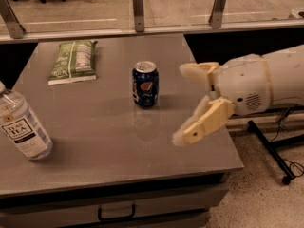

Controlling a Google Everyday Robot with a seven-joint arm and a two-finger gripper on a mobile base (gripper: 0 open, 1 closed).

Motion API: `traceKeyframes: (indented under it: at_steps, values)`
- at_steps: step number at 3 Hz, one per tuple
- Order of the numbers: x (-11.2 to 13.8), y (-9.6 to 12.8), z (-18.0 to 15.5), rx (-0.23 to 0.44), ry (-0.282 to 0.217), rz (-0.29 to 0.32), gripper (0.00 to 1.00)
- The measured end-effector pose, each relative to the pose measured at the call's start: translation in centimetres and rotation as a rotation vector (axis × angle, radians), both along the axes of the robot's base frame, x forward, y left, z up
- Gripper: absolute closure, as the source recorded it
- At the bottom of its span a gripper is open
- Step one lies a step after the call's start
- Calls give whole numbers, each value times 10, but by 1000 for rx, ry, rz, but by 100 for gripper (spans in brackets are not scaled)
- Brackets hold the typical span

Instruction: Move blue plastic bottle near green jalapeno chip bag

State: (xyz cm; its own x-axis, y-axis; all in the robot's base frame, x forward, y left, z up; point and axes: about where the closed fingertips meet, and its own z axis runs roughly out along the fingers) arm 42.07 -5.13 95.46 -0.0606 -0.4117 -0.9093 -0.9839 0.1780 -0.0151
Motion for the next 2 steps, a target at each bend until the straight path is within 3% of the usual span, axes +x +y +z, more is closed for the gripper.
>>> traceKeyframes:
  at_steps: [1,2]
  values:
    - [-6,58,-4,129,31,-1,0]
    - [-5,120,-11,196,42,-23,0]
